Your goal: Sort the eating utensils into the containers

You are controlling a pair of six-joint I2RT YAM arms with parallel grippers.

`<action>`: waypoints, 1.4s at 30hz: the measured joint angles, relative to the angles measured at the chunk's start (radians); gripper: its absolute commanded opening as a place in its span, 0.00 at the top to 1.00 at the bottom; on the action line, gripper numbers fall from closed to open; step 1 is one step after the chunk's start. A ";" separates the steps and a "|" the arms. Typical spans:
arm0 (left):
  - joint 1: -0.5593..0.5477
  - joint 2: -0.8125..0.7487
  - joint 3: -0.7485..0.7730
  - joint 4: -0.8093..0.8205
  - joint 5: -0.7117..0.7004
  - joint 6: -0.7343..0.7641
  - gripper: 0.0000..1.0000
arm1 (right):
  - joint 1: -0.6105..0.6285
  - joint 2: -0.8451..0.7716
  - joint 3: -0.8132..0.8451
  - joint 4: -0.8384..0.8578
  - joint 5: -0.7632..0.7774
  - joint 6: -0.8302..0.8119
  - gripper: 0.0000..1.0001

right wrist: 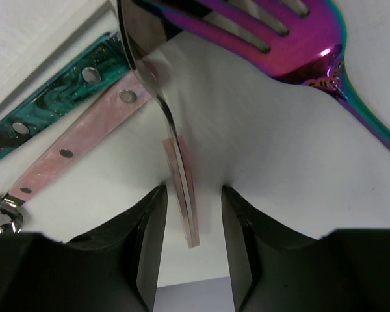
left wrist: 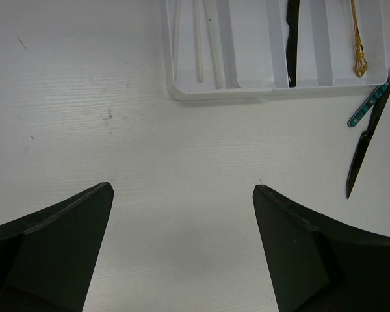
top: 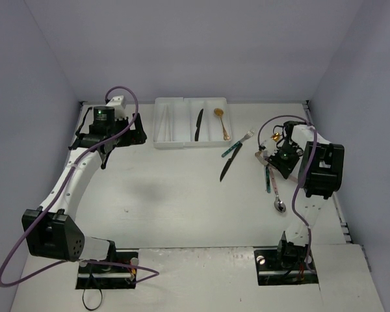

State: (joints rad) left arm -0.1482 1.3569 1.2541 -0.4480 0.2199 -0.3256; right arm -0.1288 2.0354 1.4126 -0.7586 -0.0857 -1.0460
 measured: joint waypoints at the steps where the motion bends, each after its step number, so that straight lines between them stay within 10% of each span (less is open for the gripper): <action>1: 0.000 0.003 0.000 0.000 0.000 0.000 0.12 | -0.001 0.001 0.002 0.000 -0.005 -0.003 0.67; 10: 0.000 0.010 -0.001 0.001 -0.009 0.000 0.12 | 0.000 -0.004 -0.007 -0.001 -0.023 -0.022 1.00; 20: 0.000 0.010 -0.001 0.000 -0.016 0.001 0.12 | 0.006 -0.099 -0.038 -0.059 -0.077 0.011 1.00; 28: 0.000 0.010 -0.003 0.001 -0.023 0.001 0.12 | 0.024 -0.232 0.247 -0.159 -0.190 0.114 1.00; 42: 0.000 0.010 -0.005 0.000 -0.043 0.008 0.12 | 0.374 -0.022 0.804 0.031 -0.394 0.772 1.00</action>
State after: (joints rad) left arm -0.1482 1.3670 1.2488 -0.4480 0.1773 -0.3175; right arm 0.2453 2.0132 2.2162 -0.7275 -0.4798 -0.2741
